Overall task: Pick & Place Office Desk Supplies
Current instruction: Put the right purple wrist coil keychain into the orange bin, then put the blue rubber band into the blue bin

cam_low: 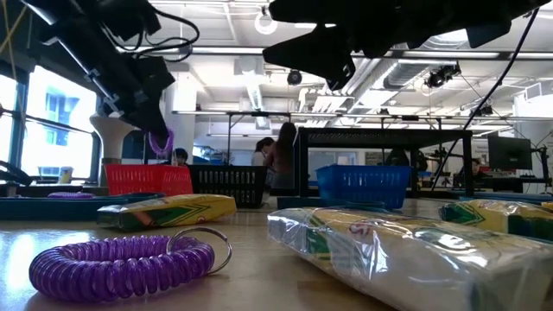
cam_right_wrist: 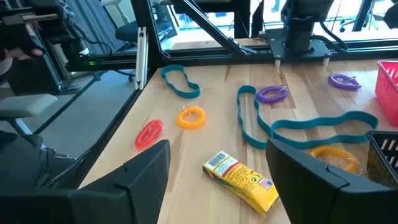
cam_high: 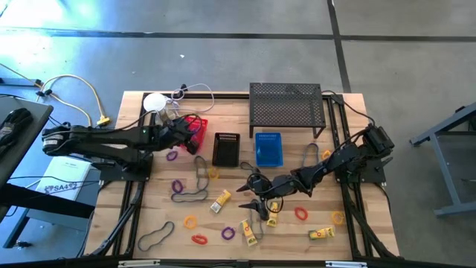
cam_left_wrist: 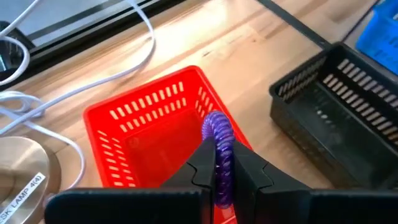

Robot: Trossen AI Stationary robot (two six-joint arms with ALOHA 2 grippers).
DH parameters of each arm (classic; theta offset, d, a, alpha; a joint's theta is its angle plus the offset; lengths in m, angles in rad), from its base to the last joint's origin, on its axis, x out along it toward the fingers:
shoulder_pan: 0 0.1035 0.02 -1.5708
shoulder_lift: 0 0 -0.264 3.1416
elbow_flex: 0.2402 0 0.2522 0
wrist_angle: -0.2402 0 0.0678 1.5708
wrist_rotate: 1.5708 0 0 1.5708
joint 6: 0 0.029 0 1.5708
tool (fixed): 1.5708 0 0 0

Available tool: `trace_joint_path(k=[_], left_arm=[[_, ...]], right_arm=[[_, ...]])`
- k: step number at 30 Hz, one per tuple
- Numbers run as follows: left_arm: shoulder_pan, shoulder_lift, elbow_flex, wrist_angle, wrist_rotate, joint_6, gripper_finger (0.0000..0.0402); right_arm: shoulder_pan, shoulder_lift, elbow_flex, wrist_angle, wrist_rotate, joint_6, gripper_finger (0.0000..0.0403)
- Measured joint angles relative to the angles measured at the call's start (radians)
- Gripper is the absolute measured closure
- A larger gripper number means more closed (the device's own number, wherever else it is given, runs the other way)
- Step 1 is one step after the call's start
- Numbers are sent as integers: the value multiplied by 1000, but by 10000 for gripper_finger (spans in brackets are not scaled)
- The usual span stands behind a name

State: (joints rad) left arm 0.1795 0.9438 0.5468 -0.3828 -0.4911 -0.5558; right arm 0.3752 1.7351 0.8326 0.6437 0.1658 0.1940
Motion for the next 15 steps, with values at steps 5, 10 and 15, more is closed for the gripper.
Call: trace_joint_path(k=[5, 10, 15], left_arm=[[19, 27, 0, -17, 7, 5, 356], [8, 75, 0, -14, -1, -3, 322], [8, 103, 0, -12, -10, -10, 313]], right_arm=[[0, 0, 0, -3, 0, 0, 149], [0, 0, 0, -4, 0, 1, 149], [0, 0, 0, -4, 0, 3, 149]])
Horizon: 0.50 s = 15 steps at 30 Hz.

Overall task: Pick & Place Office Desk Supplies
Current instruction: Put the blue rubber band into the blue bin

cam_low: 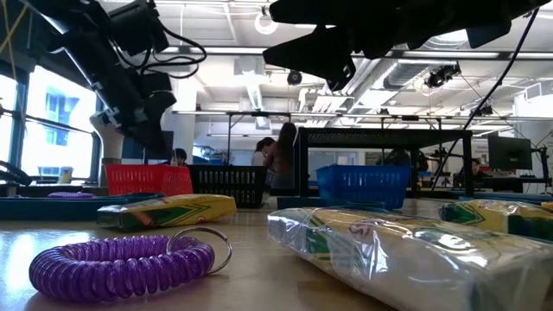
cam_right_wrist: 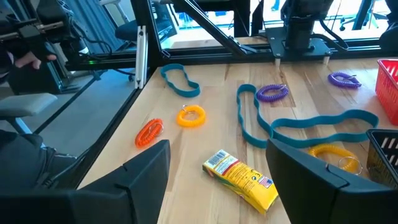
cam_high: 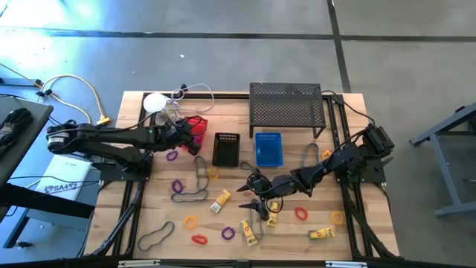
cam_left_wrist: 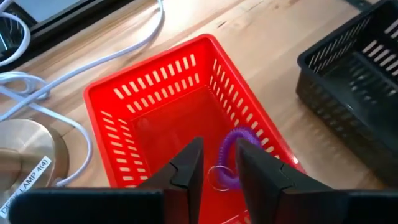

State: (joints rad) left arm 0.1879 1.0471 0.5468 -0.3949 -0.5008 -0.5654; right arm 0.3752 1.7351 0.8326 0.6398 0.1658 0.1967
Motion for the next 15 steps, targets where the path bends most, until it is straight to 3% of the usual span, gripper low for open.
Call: trace_joint_path(k=[8, 15], left_arm=[[0, 2, 0, 23, 2, -34, 312], [-21, -30, 8, 28, 126, 41, 315]], right_arm=[[0, 0, 0, -1, 0, 0, 149], [0, 0, 0, -6, 0, 0, 149]])
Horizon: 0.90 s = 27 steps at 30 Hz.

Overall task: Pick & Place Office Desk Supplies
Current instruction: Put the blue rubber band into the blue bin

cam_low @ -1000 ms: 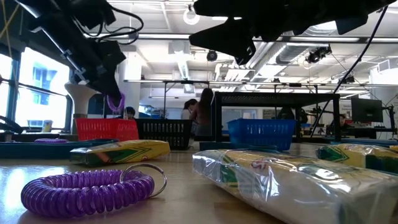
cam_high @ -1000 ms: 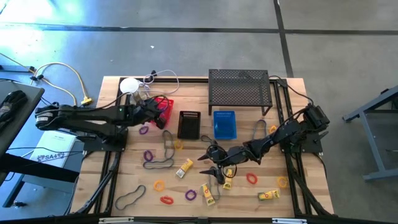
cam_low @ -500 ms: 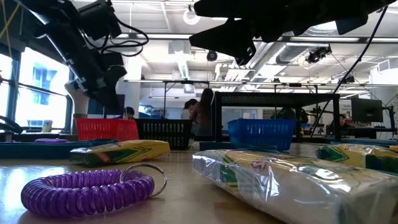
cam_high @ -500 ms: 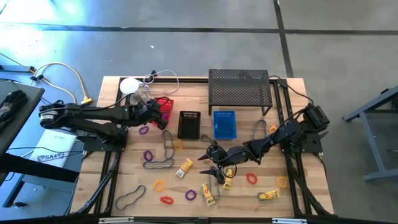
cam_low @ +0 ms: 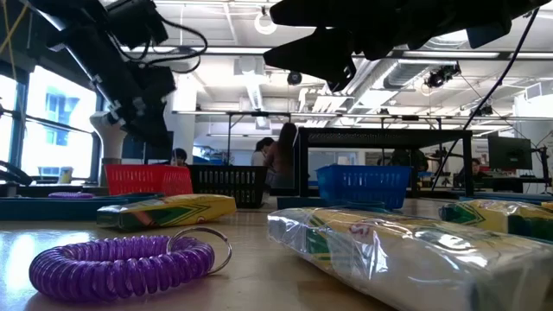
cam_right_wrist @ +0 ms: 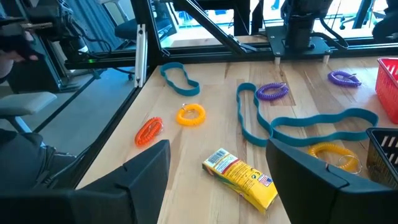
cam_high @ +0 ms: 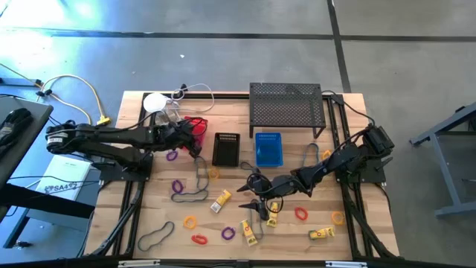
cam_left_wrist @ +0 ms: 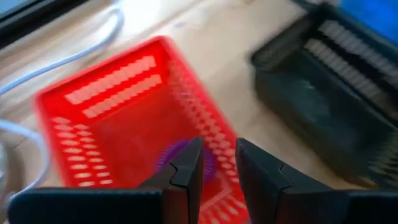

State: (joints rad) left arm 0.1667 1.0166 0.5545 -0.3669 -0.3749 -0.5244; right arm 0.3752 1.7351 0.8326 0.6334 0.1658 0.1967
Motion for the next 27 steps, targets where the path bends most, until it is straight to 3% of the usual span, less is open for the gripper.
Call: trace_joint_path(k=[7, 10, 14, 20, 27], left_arm=[[-113, -49, 28, 4, 218, 50, 357], [-198, -54, 28, 1, 276, 65, 391], [-337, -54, 28, 5, 385, 150, 399], [-564, -54, 28, 4, 271, 276, 401], [-725, -40, 28, 7, 136, 402, 401]], right_arm=[[0, 0, 0, -1, 0, 0, 149], [0, 0, 0, -2, 0, 0, 149], [0, 0, 0, -2, 0, 0, 149], [0, 0, 0, -2, 0, 0, 149], [0, 0, 0, -2, 0, 0, 149]])
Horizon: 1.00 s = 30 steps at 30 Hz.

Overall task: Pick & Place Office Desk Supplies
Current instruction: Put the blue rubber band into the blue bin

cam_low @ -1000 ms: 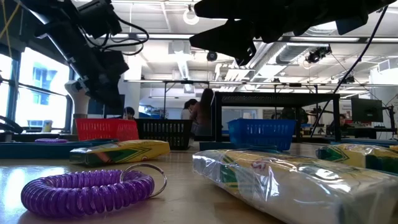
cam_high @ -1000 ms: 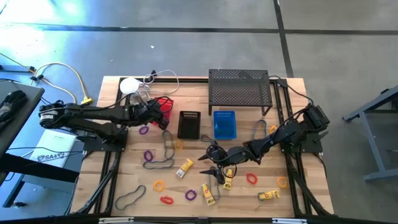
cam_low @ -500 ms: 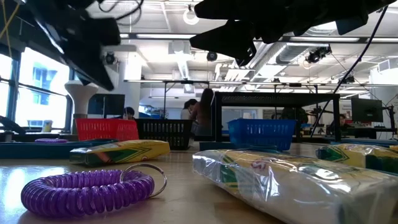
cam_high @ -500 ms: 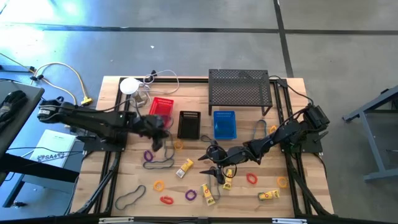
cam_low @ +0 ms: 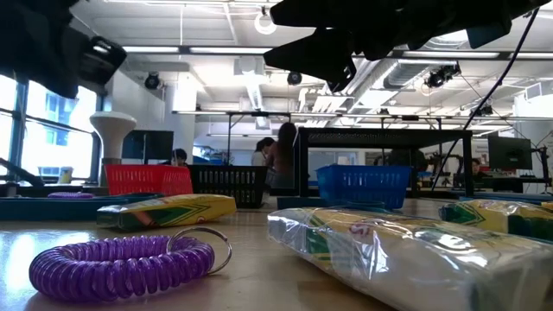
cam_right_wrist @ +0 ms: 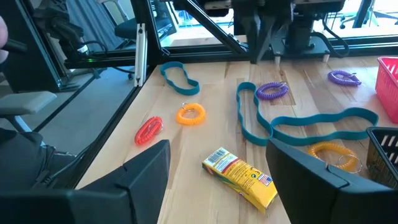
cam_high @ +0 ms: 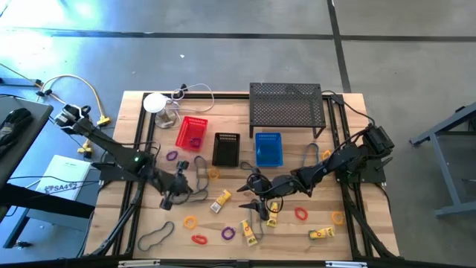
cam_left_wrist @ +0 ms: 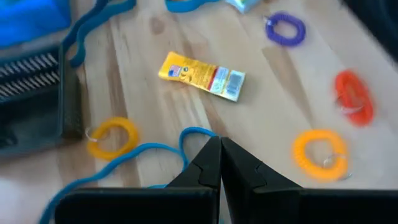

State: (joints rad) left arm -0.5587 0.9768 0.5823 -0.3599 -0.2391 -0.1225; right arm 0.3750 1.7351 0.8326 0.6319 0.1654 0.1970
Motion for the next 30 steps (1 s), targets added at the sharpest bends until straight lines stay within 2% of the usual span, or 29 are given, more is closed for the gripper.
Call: trace_joint_path(k=[5, 8, 14, 18, 23, 26, 30], left_arm=[[-39, 56, 0, 1, -170, 68, 401], [-31, 100, 0, 3, -216, 66, 401], [-1, 194, 0, 77, -218, 66, 385], [25, 235, 0, 164, -218, 65, 352], [54, 250, 0, 198, -219, 56, 301], [61, 250, 0, 193, -219, 124, 285], [48, 250, 0, 156, -206, 254, 282]], right_arm=[[0, 0, 0, 0, 0, 0, 149], [0, 0, 0, 0, 0, 0, 149], [0, 0, 0, -2, 0, 0, 149], [0, 0, 0, -2, 0, -1, 149], [0, 0, 0, -3, 0, -3, 149], [0, 0, 0, -9, 0, -3, 149], [0, 0, 0, -19, 0, 3, 149]])
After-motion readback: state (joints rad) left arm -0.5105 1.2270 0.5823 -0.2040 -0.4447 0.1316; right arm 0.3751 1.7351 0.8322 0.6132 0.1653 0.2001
